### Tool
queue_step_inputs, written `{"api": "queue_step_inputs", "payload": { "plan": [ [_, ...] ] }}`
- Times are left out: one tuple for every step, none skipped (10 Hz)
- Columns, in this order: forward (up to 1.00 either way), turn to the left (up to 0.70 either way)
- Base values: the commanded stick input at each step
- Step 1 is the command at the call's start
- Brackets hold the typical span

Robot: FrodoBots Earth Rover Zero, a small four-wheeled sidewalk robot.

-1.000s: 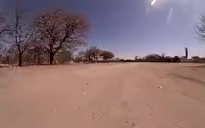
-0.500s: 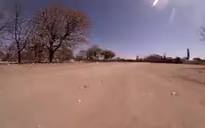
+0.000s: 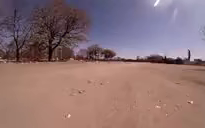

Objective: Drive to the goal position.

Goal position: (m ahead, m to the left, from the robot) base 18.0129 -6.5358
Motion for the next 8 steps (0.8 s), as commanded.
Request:
{"api": "queue_step_inputs", "payload": {
  "plan": [
    [1.0,-0.17],
    [1.0,0.0],
    [1.0,0.0],
    [1.0,-0.07],
    [1.0,-0.24],
    [1.0,-0.27],
    [1.0,-0.27],
    [1.0,-0.1]
  ]
}}
